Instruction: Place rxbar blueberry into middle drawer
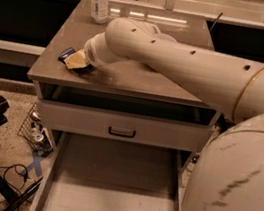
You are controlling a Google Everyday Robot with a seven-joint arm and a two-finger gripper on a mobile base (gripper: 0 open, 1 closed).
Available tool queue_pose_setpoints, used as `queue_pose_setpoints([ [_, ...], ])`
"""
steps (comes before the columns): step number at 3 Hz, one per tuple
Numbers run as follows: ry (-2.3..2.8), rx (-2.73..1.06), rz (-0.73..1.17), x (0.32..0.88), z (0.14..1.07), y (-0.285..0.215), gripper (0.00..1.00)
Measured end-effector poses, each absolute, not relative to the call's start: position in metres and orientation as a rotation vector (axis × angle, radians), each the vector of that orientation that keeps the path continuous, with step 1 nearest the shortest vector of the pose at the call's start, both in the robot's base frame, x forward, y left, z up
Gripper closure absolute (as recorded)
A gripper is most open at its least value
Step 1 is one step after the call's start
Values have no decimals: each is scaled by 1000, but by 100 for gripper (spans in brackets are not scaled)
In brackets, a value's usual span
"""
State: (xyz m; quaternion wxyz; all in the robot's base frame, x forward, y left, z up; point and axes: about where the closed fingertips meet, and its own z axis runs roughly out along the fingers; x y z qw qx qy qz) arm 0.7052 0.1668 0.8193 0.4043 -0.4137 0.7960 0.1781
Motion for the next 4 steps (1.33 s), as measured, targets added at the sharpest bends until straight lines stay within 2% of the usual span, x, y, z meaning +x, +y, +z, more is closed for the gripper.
queue_pose_setpoints([
  [2, 1960, -1014, 486, 697, 880, 124, 100],
  [4, 1940, -1022, 575, 651, 882, 40, 100],
])
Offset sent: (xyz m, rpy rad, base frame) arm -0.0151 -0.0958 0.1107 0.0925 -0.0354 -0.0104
